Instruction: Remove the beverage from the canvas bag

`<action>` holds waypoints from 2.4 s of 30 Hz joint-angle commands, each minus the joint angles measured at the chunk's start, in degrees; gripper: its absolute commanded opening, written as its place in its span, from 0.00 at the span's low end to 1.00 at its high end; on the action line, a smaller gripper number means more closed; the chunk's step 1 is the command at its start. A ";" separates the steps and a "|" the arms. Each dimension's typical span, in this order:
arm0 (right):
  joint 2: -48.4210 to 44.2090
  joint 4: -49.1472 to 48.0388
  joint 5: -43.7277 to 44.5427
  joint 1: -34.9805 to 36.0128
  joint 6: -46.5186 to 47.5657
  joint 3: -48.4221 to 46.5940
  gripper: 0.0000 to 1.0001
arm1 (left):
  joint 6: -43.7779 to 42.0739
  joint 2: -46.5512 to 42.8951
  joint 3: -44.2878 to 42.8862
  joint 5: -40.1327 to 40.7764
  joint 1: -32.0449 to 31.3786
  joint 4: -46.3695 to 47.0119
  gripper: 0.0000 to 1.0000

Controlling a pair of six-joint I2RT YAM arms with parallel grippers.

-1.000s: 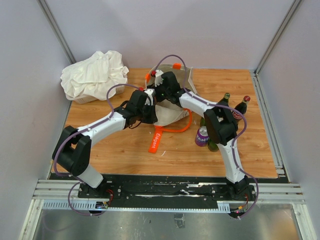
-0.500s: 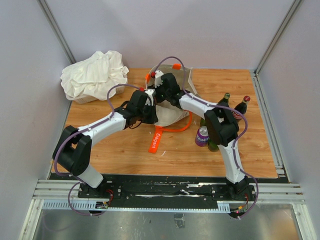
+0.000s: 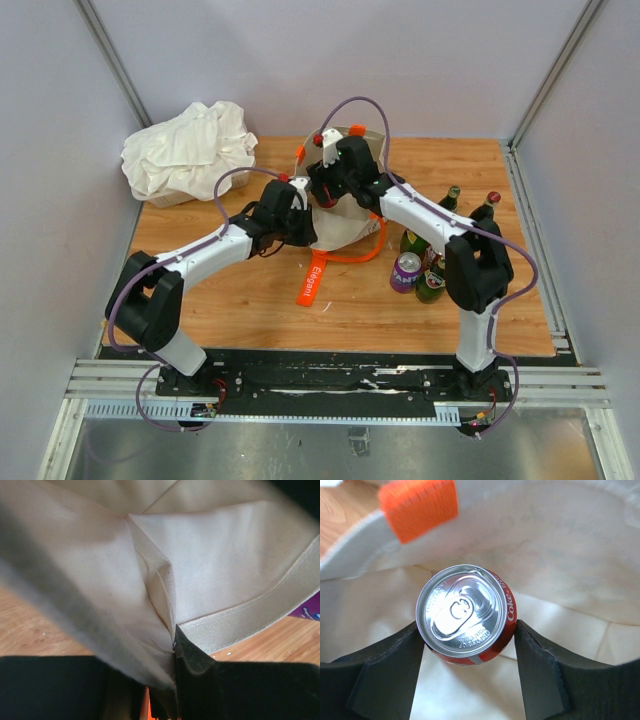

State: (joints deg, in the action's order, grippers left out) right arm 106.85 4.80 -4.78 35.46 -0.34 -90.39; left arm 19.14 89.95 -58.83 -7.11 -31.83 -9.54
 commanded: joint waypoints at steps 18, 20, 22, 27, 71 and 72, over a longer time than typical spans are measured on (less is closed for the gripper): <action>-43.78 -8.09 -4.65 6.45 -2.83 38.80 0.01 | -0.64 5.45 -2.93 -8.19 7.05 5.72 0.15; -45.59 -8.91 -5.03 6.69 -3.94 42.91 0.01 | -0.55 5.78 -3.10 -8.77 7.04 5.86 0.15; -46.76 -9.80 -4.69 6.81 -4.90 45.72 0.01 | -0.57 6.02 -3.18 -9.13 7.09 6.08 0.15; -45.70 -11.20 -2.83 6.77 -6.59 49.81 0.01 | -0.76 6.16 -3.25 -9.02 7.07 5.77 0.16; -42.94 -2.28 7.70 11.74 -1.00 43.68 0.99 | -1.85 -2.65 -1.12 -7.13 7.05 3.00 0.99; -43.09 -2.17 7.99 11.93 -1.02 42.82 0.99 | -1.83 -3.06 -1.00 -6.98 7.05 2.82 0.99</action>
State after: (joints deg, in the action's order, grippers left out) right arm 64.79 0.34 1.13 45.45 -3.81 -43.24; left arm 18.00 89.58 -60.34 -14.63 -24.86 -5.45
